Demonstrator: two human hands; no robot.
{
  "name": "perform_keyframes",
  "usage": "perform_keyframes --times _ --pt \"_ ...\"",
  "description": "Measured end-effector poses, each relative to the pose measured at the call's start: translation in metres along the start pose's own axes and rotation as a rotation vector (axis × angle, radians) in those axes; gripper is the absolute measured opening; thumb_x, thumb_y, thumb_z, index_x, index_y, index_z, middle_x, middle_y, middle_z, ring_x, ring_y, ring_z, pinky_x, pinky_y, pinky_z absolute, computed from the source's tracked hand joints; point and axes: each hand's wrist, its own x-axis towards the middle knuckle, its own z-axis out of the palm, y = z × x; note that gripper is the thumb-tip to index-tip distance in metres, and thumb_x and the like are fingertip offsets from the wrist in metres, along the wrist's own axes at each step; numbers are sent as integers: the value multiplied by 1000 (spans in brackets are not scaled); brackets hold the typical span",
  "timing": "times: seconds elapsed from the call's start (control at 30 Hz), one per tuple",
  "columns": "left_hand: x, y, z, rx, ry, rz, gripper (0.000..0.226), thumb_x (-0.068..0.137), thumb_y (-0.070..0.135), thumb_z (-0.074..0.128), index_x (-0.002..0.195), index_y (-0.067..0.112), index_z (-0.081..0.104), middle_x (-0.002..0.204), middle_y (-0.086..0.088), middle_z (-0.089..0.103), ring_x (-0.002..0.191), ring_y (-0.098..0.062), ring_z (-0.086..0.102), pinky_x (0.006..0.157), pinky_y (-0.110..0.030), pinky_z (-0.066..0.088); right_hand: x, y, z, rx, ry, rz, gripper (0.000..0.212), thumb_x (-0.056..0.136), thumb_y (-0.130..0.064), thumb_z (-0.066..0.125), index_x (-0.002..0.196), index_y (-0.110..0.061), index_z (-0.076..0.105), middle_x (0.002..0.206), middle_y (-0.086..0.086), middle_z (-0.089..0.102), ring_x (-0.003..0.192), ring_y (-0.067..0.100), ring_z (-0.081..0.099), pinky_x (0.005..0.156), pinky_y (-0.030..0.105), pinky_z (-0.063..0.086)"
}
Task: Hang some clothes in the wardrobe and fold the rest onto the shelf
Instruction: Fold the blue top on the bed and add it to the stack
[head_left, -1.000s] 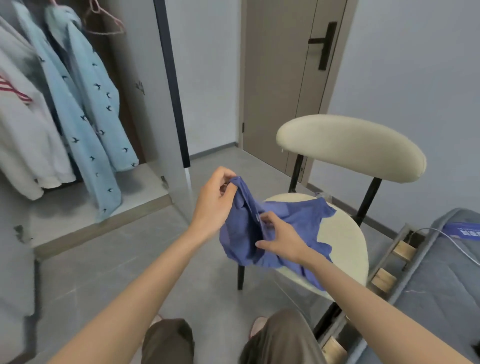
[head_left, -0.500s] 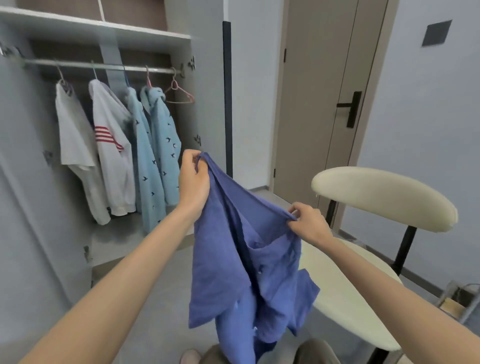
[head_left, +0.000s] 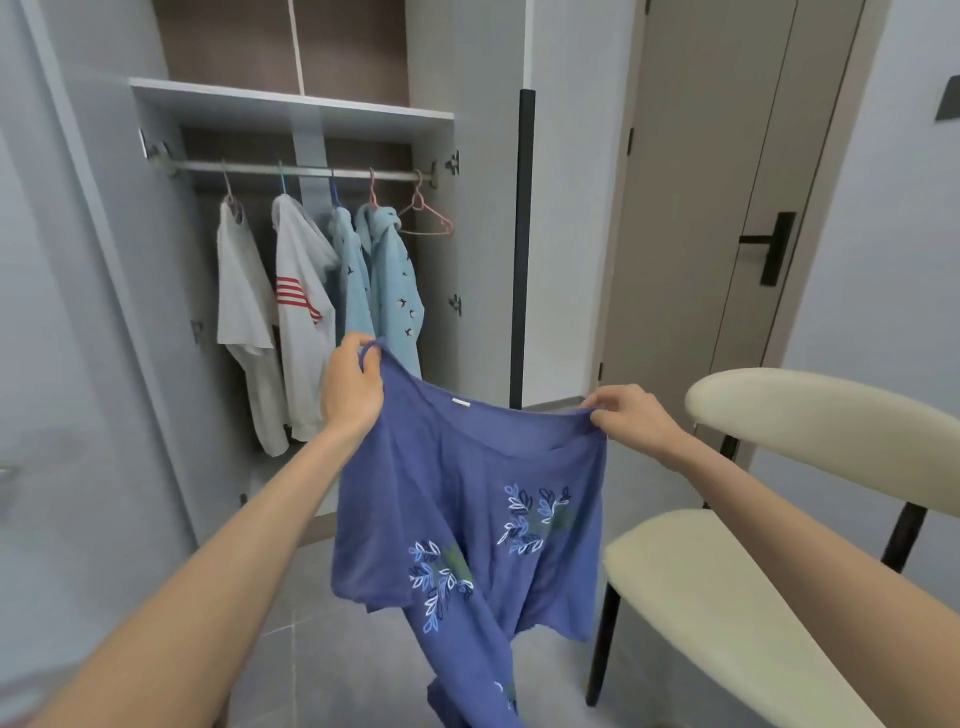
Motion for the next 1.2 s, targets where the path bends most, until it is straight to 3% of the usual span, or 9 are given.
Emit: perform_keyframes --times 0.17,0.27,0.43,0.57,0.67,0.83,0.93,1.07,1.2 --pt "23 -2 10 -37 -16 27 22 101 18 39 109 7 56 103 -11 58 95 -23 53 81 -33 40 17 -18 -13 226 227 24 35 97 -15 33 63 -15 39 67 0 42 75 23 35 56 28 26" --pt "34 -6 21 41 -5 6 20 100 19 43 106 10 59 100 -15 60 95 -28 55 94 -48 42 19 -23 -20 342 68 41 35 95 -20 39 61 -22 50 69 -4 50 72 17 41 63 26 32" --pt "37 -19 38 -85 -14 -122 17 99 22 47 103 13 60 99 -17 60 79 -23 53 70 -33 44 25 -13 -25 699 -166 202 21 57 -27 55 68 -15 42 72 8 33 63 18 31 57 33 26" --pt "31 -12 55 -210 -44 -200 14 100 18 43 95 17 56 88 -4 59 84 -28 59 80 -43 51 24 1 -32 355 -151 160 19 72 -14 43 83 1 49 85 7 38 75 25 31 65 34 26" --pt "27 -3 74 -290 -110 -281 14 101 14 39 97 17 53 93 -6 58 84 -26 57 78 -41 50 28 14 -40 1 -170 48 25 90 -1 43 99 16 58 96 31 60 81 29 52 67 31 33" --pt "20 18 100 -462 -218 -451 19 102 13 29 107 15 47 94 -7 52 75 -16 48 64 -26 40 23 26 -58 -84 169 -57 23 96 -8 44 101 -9 67 102 6 65 99 24 56 76 26 34" --pt "14 24 108 -384 -314 -343 19 103 17 25 105 14 44 90 -5 50 73 -14 47 62 -25 38 19 37 -71 -15 360 -49 23 97 -13 45 103 -17 66 106 -2 66 100 16 54 79 23 32" --pt "16 16 111 -84 -427 2 24 103 27 34 111 13 53 110 1 55 106 -20 52 96 -36 38 13 49 -85 17 519 22 25 97 -20 47 110 -17 69 114 0 67 108 22 57 81 24 36" --pt "11 10 108 213 -629 130 44 97 48 40 106 8 58 101 0 55 96 -20 53 82 -33 39 13 66 -85 -4 542 33 25 99 -21 45 111 -12 66 113 7 66 107 26 57 78 26 35"
